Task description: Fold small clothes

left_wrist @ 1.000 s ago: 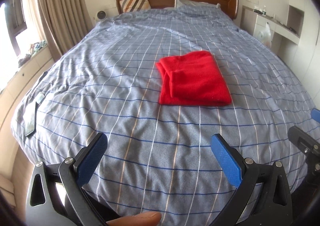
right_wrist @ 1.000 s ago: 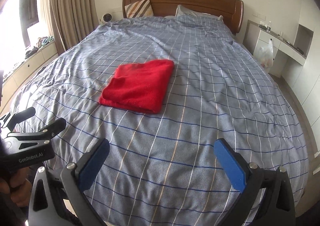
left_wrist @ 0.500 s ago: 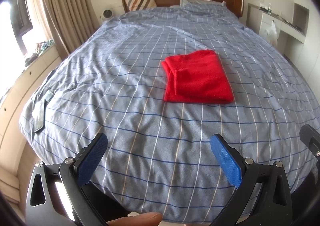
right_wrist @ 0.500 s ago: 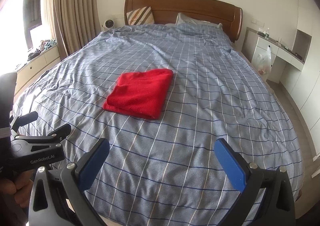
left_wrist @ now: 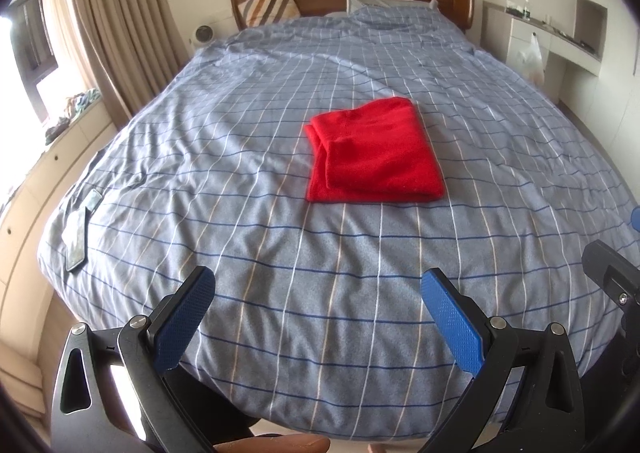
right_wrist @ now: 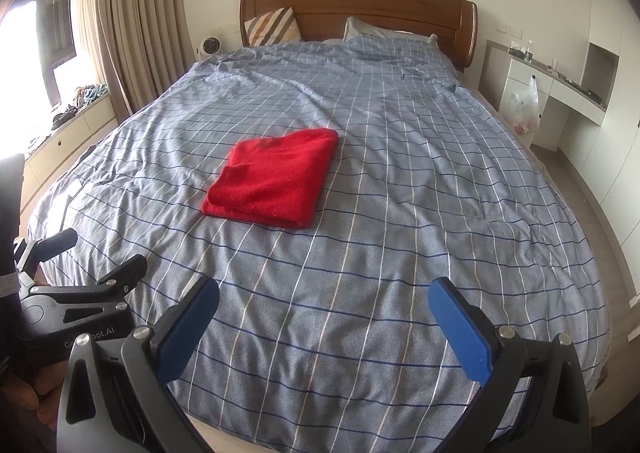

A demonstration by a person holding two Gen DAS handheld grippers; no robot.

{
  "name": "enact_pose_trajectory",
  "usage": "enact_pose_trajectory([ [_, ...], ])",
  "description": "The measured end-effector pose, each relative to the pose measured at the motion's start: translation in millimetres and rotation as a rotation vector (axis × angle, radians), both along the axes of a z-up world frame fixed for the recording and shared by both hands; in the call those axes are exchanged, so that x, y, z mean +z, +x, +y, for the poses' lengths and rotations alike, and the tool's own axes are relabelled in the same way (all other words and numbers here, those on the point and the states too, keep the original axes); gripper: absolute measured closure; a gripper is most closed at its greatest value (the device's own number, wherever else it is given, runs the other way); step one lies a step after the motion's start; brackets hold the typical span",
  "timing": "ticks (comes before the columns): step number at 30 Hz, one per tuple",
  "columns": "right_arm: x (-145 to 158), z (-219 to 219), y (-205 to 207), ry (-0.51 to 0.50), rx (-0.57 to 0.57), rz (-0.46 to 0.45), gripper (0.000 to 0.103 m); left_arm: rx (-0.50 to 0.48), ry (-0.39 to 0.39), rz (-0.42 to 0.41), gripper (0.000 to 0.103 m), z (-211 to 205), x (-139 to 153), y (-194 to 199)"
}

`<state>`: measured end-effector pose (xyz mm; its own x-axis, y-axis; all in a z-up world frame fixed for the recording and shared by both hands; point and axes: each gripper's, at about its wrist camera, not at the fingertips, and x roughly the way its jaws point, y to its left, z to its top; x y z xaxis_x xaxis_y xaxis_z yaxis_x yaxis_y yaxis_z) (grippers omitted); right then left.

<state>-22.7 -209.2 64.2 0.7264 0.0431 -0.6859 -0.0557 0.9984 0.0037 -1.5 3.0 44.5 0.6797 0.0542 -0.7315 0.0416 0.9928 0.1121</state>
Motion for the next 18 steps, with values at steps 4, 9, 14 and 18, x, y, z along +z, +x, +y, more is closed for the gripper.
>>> enact_pose_trajectory([
  [4, 5, 4, -1, -0.008, 0.007, -0.015, 0.000, 0.006, -0.013, 0.007, 0.000, 2, 2, 0],
  [9, 6, 10, 1, -0.011, 0.018, -0.018, 0.000, 0.031, -0.010, 0.010, 0.000, 8, 3, 2],
  [14, 4, 16, 0, -0.013, 0.030, -0.011, 0.000, 0.047, -0.005, 0.007, 0.000, 12, 4, 1],
  [18, 5, 18, 1, -0.020, 0.033, -0.011, 0.000, 0.051, -0.012, -0.001, 0.000, 15, 7, 0],
])
